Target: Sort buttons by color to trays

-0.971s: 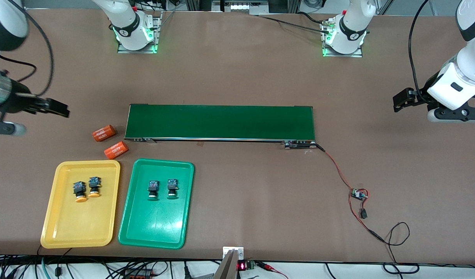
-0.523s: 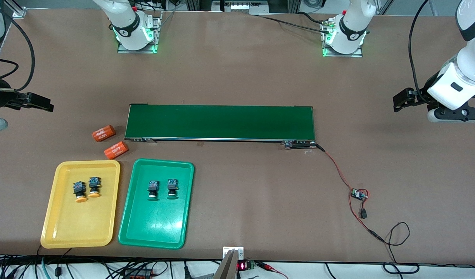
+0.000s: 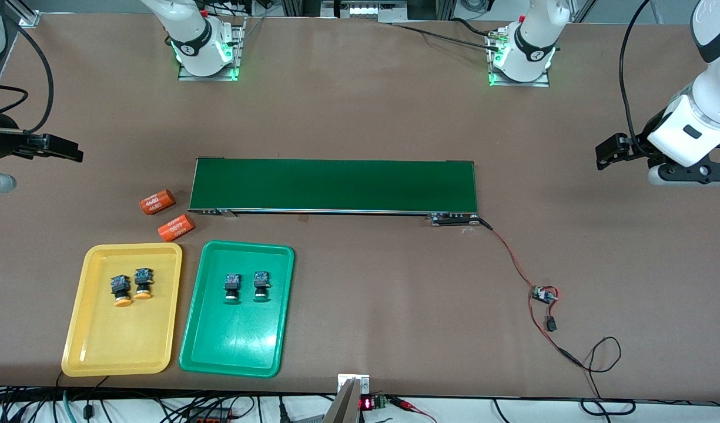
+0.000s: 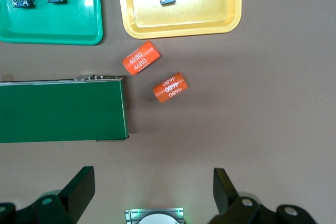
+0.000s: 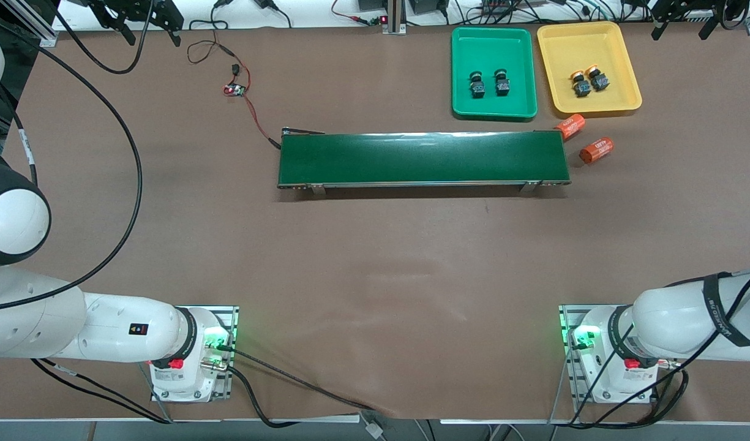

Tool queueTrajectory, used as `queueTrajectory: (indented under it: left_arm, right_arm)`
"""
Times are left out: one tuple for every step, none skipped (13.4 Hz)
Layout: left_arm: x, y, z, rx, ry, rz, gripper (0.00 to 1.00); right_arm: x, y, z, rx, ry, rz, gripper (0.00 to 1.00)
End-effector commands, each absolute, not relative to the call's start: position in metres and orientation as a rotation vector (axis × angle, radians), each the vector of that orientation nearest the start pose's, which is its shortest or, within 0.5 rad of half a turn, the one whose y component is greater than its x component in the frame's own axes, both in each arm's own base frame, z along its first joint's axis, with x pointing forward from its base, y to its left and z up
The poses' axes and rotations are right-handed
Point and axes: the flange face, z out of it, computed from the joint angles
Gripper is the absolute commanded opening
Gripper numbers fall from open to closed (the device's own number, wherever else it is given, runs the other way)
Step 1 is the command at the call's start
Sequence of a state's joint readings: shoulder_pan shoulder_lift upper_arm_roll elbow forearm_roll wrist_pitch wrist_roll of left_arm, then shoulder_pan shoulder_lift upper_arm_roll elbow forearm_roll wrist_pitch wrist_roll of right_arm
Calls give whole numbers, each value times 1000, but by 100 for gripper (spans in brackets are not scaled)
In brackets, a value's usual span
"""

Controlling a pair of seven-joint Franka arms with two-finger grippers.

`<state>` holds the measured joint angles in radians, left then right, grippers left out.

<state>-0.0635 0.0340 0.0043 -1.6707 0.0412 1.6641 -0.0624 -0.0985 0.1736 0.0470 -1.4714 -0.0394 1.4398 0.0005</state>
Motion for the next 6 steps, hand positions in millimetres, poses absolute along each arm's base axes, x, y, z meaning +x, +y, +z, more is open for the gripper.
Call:
queueTrajectory:
  left_arm:
    - [563, -27, 572, -3079, 23, 59, 100]
    - [563, -27, 572, -3079, 23, 59, 100]
    - [563, -27, 572, -3079, 23, 59, 100]
    - [563, -27, 572, -3079, 23, 59, 100]
    - [563, -27, 572, -3079, 23, 59, 100]
    - [563, -27, 572, -3079, 23, 59, 100]
  right_arm:
    - [581, -34, 566, -3139, 131, 338, 100]
    - [581, -33, 567, -3138, 129, 336, 100]
    - [581, -33, 567, -3139, 129, 336, 100]
    - [580, -33, 566, -3138, 124, 341, 100]
    - [580, -33, 566, -3138, 124, 346, 100]
    - [580, -33, 566, -3138, 122, 346, 100]
